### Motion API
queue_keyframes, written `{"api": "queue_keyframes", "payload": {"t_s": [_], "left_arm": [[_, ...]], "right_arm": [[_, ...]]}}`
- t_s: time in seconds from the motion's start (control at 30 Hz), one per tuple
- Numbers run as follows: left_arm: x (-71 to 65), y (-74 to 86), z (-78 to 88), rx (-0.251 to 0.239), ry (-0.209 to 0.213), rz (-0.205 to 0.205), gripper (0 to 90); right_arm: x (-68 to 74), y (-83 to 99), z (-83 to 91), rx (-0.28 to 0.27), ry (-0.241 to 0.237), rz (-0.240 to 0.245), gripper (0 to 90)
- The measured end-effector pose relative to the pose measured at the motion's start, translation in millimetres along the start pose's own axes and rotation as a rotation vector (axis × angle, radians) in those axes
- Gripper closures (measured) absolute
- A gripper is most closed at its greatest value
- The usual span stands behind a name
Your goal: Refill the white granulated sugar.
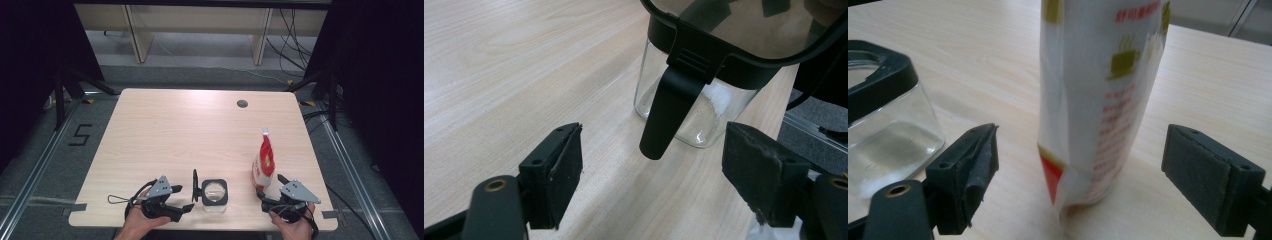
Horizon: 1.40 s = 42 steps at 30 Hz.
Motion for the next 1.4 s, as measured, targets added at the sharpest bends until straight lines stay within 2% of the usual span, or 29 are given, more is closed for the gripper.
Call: {"api": "queue_keyframes", "payload": {"t_s": [0.07,0.13,0.3,0.37,0.4,0.43,0.47,0.5,0.57,0.6,0.63,0.7,0.73,0.83,0.93,1.0,1.07,1.13,1.17,1.23,1.27,1.3,1.33,1.4], "left_arm": [[-0.9,0.5,-1.6,-0.005,-0.002,0.009,23.9],[-1.0,0.1,-1.7,-0.005,-0.003,-0.003,23.9],[0.0,0.0,-0.1,0.009,-0.004,-0.021,24.0],[-0.3,0.2,-0.8,0.005,-0.004,-0.015,24.1],[-1.9,0.9,-1.5,0.002,-0.004,0.011,24.1],[-1.4,1.2,-1.4,0.011,-0.008,-0.001,24.2],[-0.6,1.2,-1.1,0.020,-0.011,-0.016,24.2],[-1.5,1.4,-2.2,0.008,-0.009,-0.008,24.3],[-0.7,1.7,-1.3,0.027,-0.021,-0.015,24.3],[-2.0,1.4,-2.2,0.011,-0.013,-0.004,24.3],[-0.7,1.4,-1.3,0.023,-0.016,-0.022,24.3],[-1.3,1.4,-1.7,0.011,-0.011,-0.025,24.5],[-1.1,1.5,-1.2,0.014,-0.010,-0.036,24.6],[-1.8,2.0,-0.6,0.011,-0.014,-0.024,25.0],[-2.7,1.8,-0.8,0.003,-0.006,-0.003,25.0],[-0.6,2.0,0.5,0.026,-0.010,-0.029,25.2],[-3.6,1.8,-0.8,0.007,0.002,-0.002,25.3],[-3.3,1.6,-0.7,0.009,0.003,-0.012,25.4],[-3.7,1.6,-0.8,0.009,0.002,-0.004,25.5],[-3.7,1.6,-0.8,0.009,0.002,-0.004,25.5],[-3.5,1.6,-0.8,0.010,0.002,-0.009,25.6],[-3.3,1.7,-0.7,0.011,0.002,-0.012,25.6],[-3.6,1.8,-0.8,0.010,0.002,-0.004,25.6],[-3.3,1.7,-0.6,0.012,0.002,-0.006,25.6]], "right_arm": [[-0.1,-1.7,-4.7,-0.004,0.009,0.004,16.0],[0.2,-3.2,-9.4,-0.008,0.007,-0.011,16.0],[0.3,-6.1,-19.9,-0.018,0.012,-0.001,16.0],[-0.9,-7.1,-23.3,-0.012,0.025,0.014,16.3],[-0.9,-7.4,-25.6,-0.017,0.027,0.013,16.5],[-0.4,-7.3,-27.1,-0.014,0.030,0.010,16.8],[0.3,-7.9,-28.1,-0.016,0.026,0.001,17.4],[-0.4,-8.7,-29.2,-0.026,0.035,0.012,18.0],[0.1,-10.0,-30.6,-0.031,0.034,0.000,19.7],[-0.1,-10.8,-31.1,-0.034,0.039,0.004,21.2],[-1.4,-11.1,-31.9,-0.038,0.045,0.012,23.6],[-4.2,-11.5,-32.9,-0.053,0.060,0.039,27.2],[-4.4,-11.3,-33.3,-0.045,0.047,0.024,27.5],[-5.2,-11.9,-32.5,-0.040,0.040,0.020,29.1],[-9.0,-12.8,-32.5,-0.035,0.024,0.043,31.2],[-10.6,-12.3,-31.0,-0.020,-0.009,0.023,32.5],[-17.0,-12.0,-31.5,-0.036,-0.044,0.039,34.2],[-20.8,-10.9,-30.1,-0.030,-0.071,0.039,35.4],[-21.9,-10.4,-29.5,-0.022,-0.096,0.044,35.8],[-25.1,-9.8,-29.4,-0.026,-0.113,0.048,36.8],[-28.1,-9.9,-29.8,-0.028,-0.136,0.062,37.3],[-29.9,-9.9,-29.5,-0.026,-0.140,0.061,37.6],[-32.7,-10.3,-29.8,-0.032,-0.149,0.089,38.1],[-34.5,-10.8,-29.9,-0.039,-0.155,0.089,38.5]]}}
Point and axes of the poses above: each handheld gripper's, and its own axes: z roughly backward along the jaws, y roughly out of its underside, x roughly to its left, the point moved 3 cm from there along -z, roughly forward along the jaws, and after that the axes turned 2 degrees about y, right-handed, at the moved point
